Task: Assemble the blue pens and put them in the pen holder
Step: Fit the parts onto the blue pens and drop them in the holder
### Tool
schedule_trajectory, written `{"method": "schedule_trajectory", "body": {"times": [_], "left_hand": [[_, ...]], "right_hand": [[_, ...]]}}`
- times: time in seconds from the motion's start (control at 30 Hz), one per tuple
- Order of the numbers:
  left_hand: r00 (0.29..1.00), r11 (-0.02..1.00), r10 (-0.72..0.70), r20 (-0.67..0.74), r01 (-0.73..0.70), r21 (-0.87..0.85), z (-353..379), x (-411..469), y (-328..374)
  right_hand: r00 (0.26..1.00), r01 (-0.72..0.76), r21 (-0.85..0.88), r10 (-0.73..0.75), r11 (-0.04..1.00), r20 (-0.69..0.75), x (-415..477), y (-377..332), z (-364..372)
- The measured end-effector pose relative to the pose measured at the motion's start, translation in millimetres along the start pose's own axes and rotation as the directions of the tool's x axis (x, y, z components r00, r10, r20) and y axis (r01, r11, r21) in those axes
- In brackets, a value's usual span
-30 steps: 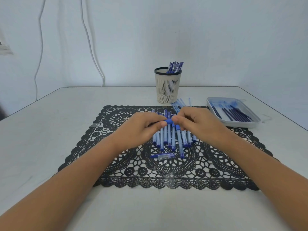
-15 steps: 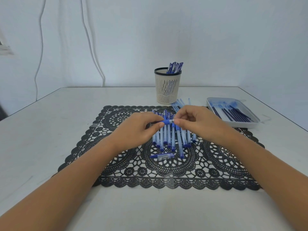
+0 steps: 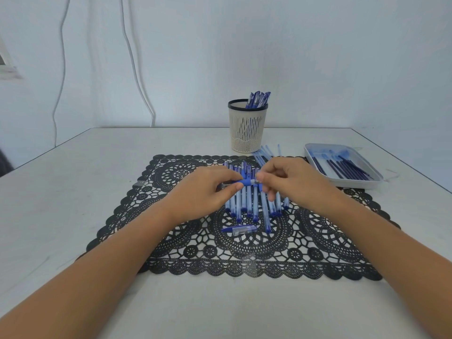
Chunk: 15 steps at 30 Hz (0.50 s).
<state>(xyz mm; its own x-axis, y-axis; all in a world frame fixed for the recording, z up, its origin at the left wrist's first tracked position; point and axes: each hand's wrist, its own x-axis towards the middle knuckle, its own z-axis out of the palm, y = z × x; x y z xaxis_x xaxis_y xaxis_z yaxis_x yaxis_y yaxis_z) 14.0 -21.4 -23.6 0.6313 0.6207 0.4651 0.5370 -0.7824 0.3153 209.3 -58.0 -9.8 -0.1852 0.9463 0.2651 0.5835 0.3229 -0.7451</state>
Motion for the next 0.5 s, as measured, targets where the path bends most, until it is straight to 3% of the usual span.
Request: {"method": "schedule_trajectory", "body": {"times": [0.13,0.33,0.5], "left_hand": [[1.0,1.0,-0.005,-0.002,0.005,-0.005,0.4,0.4,-1.7],[1.0,1.0,-0.01,0.004,0.01,0.002,0.9,-0.2,-1.1],[1.0,1.0,-0.023,0.004,0.023,-0.002,1.0,-0.2,-3.6]], "right_hand": [[0.998,0.011,0.092,-0.017,0.996,0.065,-0.2,1.7,-1.0],[0.998,-0.059,0.013,0.058,0.998,0.039,-0.2,0.3,-0.8],[0.997,-0.009,0.097,0.002,0.995,0.071,-0.2,2.3,-3.0]]}}
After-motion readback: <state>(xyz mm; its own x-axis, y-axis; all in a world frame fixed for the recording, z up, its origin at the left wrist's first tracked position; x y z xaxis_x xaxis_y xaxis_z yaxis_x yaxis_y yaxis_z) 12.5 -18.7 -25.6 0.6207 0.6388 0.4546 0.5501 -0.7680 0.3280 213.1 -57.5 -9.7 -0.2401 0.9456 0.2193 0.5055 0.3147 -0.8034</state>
